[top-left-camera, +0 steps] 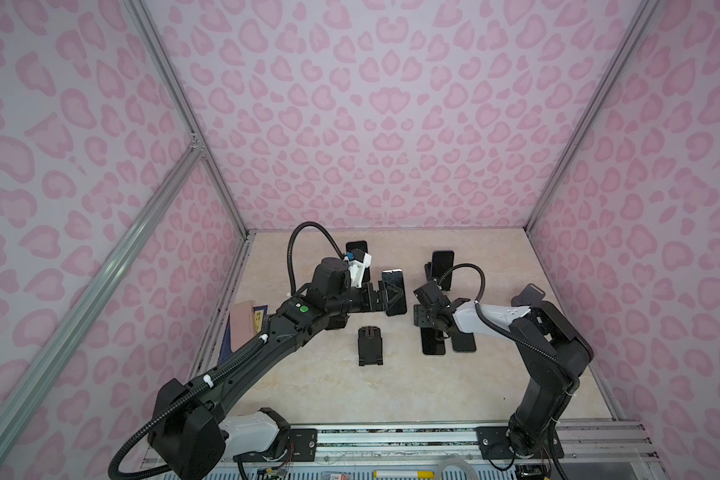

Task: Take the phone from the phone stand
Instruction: 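Lower the phone flat beside the other flat phone and open the right gripper, then move the right gripper back over the empty black folding stand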

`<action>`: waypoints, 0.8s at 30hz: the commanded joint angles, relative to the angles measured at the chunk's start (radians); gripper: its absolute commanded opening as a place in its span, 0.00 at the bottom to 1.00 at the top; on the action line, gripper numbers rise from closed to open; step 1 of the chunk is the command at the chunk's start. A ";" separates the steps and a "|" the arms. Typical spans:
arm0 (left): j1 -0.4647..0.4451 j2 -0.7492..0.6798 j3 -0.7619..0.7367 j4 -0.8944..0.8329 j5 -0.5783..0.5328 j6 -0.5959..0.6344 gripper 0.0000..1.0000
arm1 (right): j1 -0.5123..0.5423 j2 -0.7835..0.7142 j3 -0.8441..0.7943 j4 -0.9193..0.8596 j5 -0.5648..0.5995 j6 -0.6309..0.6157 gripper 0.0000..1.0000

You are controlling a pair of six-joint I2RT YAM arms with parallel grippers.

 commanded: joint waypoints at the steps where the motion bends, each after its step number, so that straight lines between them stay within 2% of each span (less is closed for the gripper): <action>1: 0.001 -0.010 0.007 0.020 -0.001 0.003 1.00 | -0.002 0.005 -0.010 -0.085 0.007 -0.020 0.77; 10: 0.002 -0.015 0.010 0.010 -0.012 0.017 0.99 | -0.001 -0.057 0.037 -0.139 0.005 -0.054 0.81; 17: 0.005 -0.049 0.007 0.005 -0.050 0.034 1.00 | 0.018 -0.169 0.064 -0.205 0.021 -0.079 0.84; 21: 0.013 -0.075 0.001 -0.006 -0.111 0.043 1.00 | 0.085 -0.285 0.040 -0.235 0.068 -0.024 0.84; 24: 0.022 -0.120 -0.018 -0.016 -0.224 0.043 1.00 | 0.158 -0.406 -0.015 -0.215 0.070 0.080 0.82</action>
